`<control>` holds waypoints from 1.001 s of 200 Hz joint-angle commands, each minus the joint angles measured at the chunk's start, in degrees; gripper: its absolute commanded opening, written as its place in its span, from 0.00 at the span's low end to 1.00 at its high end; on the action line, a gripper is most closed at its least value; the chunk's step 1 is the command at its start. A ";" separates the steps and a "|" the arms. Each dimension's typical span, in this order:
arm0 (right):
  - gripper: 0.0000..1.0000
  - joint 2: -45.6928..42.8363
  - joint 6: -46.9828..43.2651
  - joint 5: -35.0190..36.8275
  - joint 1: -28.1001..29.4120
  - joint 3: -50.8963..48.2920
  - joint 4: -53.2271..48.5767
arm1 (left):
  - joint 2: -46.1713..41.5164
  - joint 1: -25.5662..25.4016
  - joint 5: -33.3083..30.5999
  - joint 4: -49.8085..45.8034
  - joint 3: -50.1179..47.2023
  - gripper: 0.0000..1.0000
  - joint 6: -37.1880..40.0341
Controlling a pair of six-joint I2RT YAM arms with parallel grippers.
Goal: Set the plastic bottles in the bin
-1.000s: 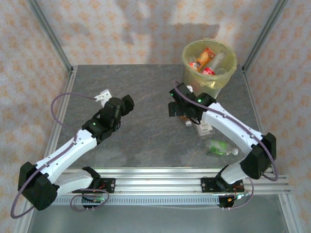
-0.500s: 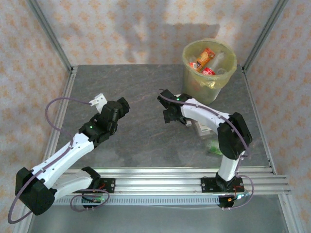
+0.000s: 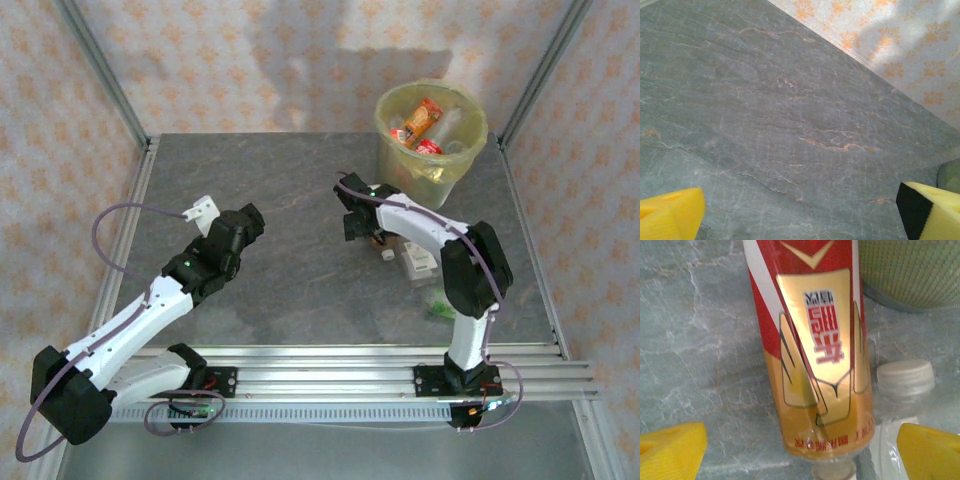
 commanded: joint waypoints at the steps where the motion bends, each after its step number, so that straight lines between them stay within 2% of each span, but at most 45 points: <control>1: 0.96 2.92 -2.30 2.61 -0.33 2.76 1.08 | 0.17 0.71 -2.62 -1.35 -0.32 1.00 -0.91; 55: 0.92 7.50 -4.45 4.13 -0.95 4.97 2.29 | 1.26 0.75 -2.90 -2.16 -0.23 1.00 0.00; 104: 0.88 10.24 -4.90 2.14 -0.99 5.17 3.03 | 1.88 0.75 -2.78 -2.18 -0.27 1.00 -0.05; 179: 0.75 12.27 -6.31 -5.89 -1.04 6.62 5.28 | 1.54 0.70 -2.91 -2.37 -0.45 1.00 0.12; 200: 0.66 12.06 -6.43 -9.45 -0.93 6.55 6.21 | 1.44 0.80 -2.87 -2.36 -0.43 1.00 0.04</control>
